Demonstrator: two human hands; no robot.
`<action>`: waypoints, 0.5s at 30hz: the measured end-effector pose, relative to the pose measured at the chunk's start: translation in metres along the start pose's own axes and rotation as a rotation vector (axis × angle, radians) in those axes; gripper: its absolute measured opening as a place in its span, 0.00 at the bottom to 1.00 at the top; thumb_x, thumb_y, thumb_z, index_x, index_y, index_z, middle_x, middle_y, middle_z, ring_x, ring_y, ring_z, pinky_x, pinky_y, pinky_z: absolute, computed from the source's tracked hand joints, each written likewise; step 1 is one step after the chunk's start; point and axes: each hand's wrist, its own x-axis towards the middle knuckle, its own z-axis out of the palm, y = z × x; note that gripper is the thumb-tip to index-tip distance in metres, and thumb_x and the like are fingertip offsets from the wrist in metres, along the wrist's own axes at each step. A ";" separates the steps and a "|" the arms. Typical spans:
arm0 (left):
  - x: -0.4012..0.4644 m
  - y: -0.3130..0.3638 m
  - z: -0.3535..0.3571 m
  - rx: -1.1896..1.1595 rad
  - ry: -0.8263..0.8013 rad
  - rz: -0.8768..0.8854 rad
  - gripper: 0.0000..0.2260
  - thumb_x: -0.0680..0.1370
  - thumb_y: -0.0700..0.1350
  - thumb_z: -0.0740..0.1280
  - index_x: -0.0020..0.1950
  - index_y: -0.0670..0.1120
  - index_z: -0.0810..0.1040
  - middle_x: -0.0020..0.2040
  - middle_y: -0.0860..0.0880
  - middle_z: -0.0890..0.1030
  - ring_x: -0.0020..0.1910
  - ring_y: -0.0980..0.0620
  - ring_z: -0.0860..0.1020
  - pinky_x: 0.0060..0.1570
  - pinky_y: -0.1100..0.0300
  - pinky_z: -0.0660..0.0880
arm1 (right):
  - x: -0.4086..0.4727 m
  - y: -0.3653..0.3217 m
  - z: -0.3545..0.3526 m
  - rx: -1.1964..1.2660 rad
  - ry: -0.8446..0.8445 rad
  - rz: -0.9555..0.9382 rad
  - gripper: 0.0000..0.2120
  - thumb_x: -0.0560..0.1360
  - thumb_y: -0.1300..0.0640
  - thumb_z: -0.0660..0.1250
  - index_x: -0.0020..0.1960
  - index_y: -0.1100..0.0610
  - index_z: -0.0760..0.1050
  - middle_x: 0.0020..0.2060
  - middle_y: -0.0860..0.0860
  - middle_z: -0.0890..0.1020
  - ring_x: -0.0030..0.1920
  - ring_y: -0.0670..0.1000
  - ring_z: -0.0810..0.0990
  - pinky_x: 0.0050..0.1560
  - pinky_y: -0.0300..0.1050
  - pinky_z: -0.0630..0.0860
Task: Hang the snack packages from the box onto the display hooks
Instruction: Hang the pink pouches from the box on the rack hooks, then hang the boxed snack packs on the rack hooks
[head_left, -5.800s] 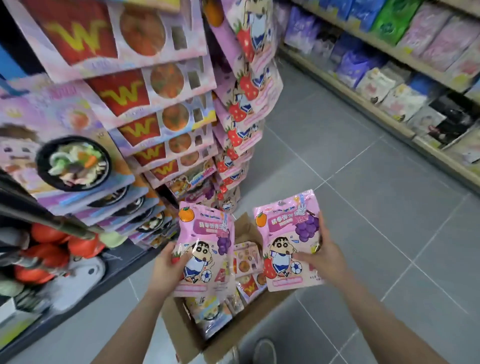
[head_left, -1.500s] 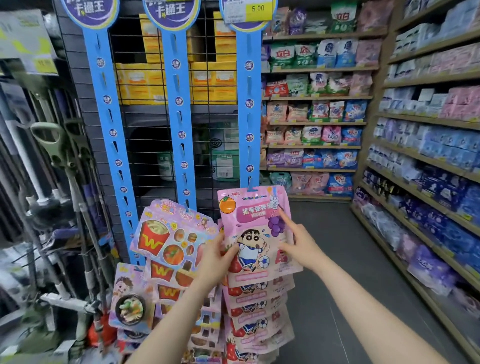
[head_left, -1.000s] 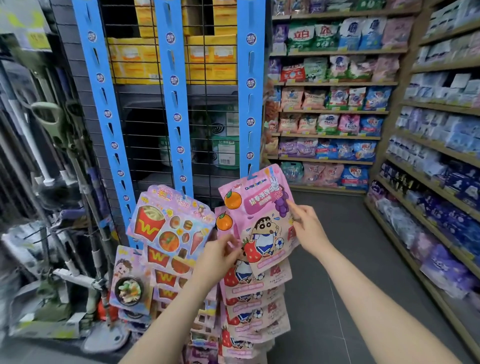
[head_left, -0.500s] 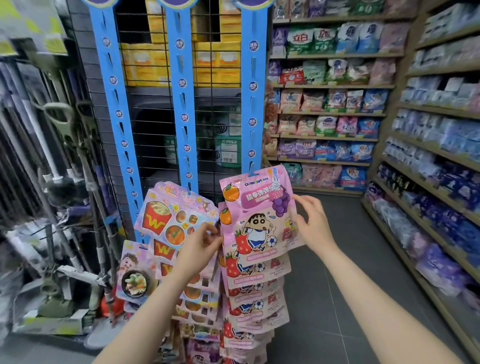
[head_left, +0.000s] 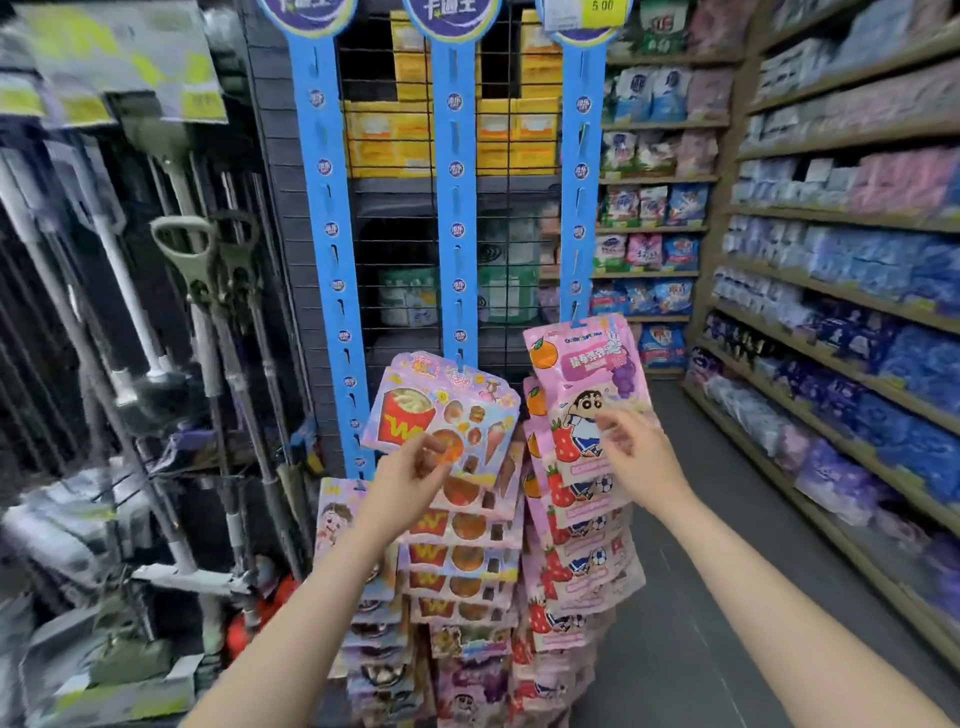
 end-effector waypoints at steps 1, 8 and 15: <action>-0.008 -0.014 -0.012 0.004 -0.024 -0.001 0.04 0.76 0.46 0.67 0.48 0.50 0.73 0.34 0.48 0.78 0.32 0.53 0.75 0.33 0.60 0.71 | -0.012 -0.006 0.014 -0.008 -0.002 0.024 0.14 0.75 0.64 0.61 0.58 0.54 0.76 0.53 0.49 0.77 0.52 0.48 0.76 0.53 0.40 0.73; -0.072 -0.081 -0.077 -0.012 -0.195 -0.035 0.07 0.77 0.45 0.66 0.43 0.57 0.71 0.33 0.50 0.78 0.29 0.57 0.75 0.34 0.63 0.72 | -0.097 -0.048 0.101 0.018 -0.074 0.255 0.14 0.75 0.64 0.63 0.59 0.57 0.75 0.54 0.51 0.78 0.51 0.49 0.76 0.53 0.44 0.73; -0.130 -0.156 -0.062 0.000 -0.329 -0.166 0.05 0.76 0.43 0.67 0.48 0.53 0.74 0.37 0.52 0.79 0.34 0.59 0.75 0.37 0.63 0.71 | -0.178 -0.034 0.162 0.085 -0.240 0.487 0.14 0.74 0.64 0.64 0.59 0.56 0.74 0.49 0.49 0.76 0.48 0.51 0.76 0.50 0.39 0.70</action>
